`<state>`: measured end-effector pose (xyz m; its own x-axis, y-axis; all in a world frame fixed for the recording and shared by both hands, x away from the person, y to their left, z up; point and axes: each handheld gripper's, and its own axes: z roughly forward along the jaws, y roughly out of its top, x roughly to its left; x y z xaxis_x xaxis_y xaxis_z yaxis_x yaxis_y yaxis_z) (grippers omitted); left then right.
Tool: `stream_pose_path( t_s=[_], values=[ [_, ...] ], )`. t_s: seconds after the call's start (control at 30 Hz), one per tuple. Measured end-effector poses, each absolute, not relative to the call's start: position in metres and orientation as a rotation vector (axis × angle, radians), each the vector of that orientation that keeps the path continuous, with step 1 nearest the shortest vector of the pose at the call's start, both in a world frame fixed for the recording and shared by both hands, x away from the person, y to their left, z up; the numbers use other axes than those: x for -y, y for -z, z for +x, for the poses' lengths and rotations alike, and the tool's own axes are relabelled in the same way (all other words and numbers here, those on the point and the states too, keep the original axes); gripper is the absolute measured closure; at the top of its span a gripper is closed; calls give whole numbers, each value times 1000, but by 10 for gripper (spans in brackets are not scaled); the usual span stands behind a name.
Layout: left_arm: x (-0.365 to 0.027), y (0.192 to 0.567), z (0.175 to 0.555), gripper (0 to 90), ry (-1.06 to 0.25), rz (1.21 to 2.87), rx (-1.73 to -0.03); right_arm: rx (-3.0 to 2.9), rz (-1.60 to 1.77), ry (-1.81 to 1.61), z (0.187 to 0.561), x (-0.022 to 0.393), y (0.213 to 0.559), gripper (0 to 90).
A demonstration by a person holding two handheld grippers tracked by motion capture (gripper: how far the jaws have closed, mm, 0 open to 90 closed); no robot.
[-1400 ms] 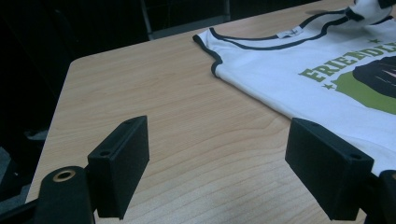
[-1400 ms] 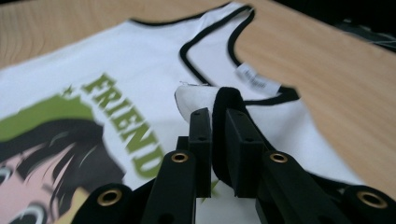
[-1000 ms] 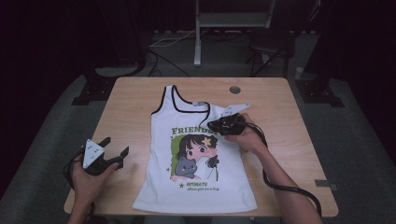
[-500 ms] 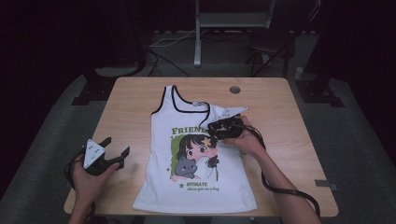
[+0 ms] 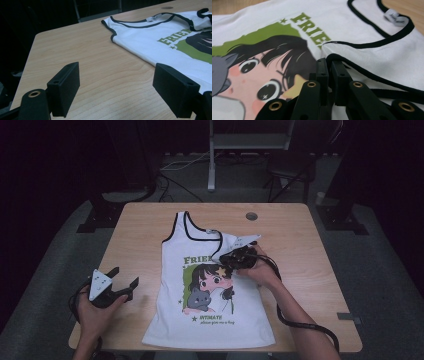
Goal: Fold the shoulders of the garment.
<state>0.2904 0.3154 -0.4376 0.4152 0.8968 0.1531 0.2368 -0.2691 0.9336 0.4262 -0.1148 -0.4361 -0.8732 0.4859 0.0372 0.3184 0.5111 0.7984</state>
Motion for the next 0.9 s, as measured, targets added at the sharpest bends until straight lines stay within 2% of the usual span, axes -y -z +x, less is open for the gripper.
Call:
stream_pose_path(
  t_s=[0.67,0.8,0.9],
  values=[
    [-315,438,290,214,-899,1749,-986,-2664,646,-1267,415,113,440,759],
    [-315,438,290,214,-902,1752,-985,-2666,658,-1279,414,114,441,689],
    [-315,438,290,214,-901,1746,-985,-2637,681,-1290,411,114,440,563]
  ],
)
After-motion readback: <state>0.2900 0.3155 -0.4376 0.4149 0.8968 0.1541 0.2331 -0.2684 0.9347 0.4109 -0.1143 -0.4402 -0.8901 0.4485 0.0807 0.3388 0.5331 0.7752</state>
